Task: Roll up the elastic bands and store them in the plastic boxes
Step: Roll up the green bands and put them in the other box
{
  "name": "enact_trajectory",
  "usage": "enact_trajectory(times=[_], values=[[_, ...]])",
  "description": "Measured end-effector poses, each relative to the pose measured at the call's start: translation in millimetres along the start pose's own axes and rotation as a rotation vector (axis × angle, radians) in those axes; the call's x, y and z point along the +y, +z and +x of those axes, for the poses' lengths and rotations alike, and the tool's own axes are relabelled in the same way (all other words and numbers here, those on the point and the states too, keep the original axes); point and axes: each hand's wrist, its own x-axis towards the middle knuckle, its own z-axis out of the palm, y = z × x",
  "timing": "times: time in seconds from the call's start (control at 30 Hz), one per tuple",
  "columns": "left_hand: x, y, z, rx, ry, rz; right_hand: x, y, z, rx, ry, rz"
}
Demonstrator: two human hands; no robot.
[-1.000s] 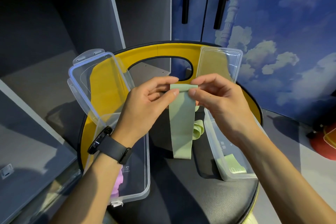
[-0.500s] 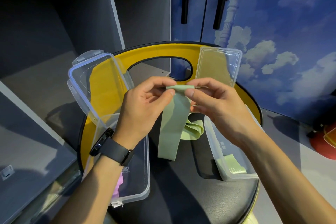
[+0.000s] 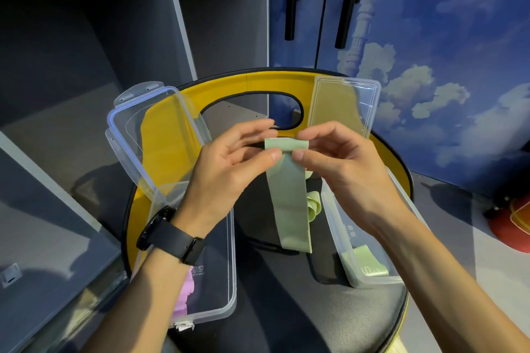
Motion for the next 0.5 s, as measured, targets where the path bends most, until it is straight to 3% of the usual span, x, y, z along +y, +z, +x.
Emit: enact_trajectory(times=[0.3, 0.5], values=[[-1.0, 1.0, 1.2, 0.028, -0.055, 0.013, 3.1, 1.0, -0.5, -0.003, -0.005, 0.0], [-3.2, -0.9, 1.3, 0.073, -0.032, -0.031, 4.6, -1.4, 1.5, 0.006, 0.138, 0.034]])
